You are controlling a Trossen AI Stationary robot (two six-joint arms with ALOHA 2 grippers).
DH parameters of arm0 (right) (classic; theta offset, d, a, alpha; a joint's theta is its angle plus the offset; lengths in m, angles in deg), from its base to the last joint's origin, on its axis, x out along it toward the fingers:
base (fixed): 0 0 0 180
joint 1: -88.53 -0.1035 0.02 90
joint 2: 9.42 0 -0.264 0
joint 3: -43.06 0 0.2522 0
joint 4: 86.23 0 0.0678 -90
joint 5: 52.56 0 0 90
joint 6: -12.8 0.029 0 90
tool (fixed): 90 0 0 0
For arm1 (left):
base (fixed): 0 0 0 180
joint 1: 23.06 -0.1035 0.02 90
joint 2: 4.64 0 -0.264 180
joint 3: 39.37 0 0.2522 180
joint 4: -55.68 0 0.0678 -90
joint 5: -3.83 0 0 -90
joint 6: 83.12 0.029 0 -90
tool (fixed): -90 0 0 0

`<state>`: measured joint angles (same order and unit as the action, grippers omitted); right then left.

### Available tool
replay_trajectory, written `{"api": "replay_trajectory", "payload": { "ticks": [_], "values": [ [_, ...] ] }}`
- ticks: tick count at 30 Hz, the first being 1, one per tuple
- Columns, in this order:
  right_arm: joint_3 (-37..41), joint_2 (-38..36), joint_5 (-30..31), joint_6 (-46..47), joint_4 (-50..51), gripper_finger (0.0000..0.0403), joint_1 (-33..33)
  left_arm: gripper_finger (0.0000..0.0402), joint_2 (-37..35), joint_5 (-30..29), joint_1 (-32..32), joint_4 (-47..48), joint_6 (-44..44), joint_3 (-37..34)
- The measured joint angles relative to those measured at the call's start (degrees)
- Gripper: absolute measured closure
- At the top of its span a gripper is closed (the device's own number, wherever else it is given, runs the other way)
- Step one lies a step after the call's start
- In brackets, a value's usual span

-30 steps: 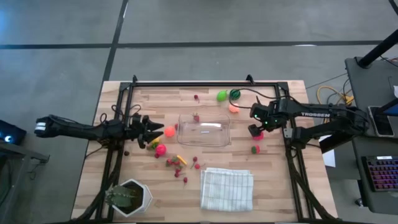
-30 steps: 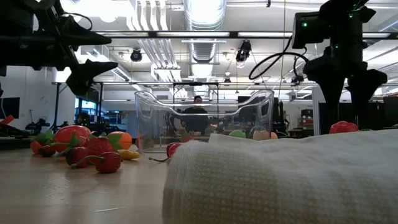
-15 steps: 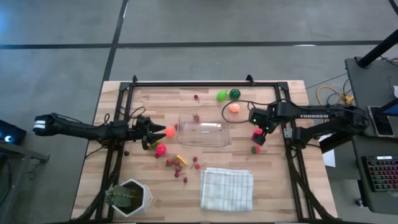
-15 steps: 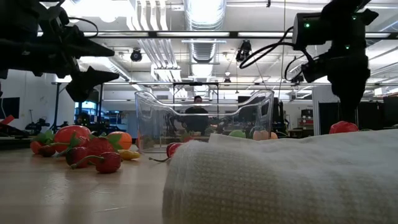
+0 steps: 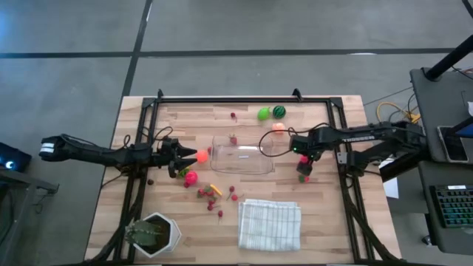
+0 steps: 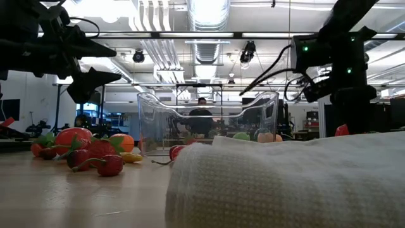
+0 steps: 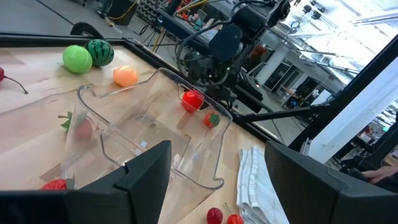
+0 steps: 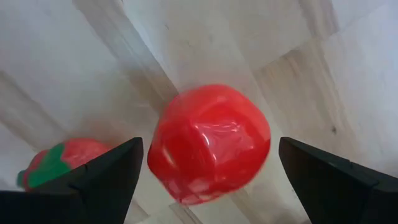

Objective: Pick and placing Produce into tupperware
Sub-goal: Put the red apple into the transparent bin

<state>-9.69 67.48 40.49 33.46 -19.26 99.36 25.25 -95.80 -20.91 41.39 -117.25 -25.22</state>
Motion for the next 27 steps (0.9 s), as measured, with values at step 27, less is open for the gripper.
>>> {"api": "replay_trajectory", "payload": {
  "ticks": [27],
  "values": [
    [-3.84, 9.63, -2.98, 8.51, -0.37, 0.0163, -0.07, 0.0157, 0.09, -0.02, 0.0, 0.04, 0.04, 0.0]
  ]
}}
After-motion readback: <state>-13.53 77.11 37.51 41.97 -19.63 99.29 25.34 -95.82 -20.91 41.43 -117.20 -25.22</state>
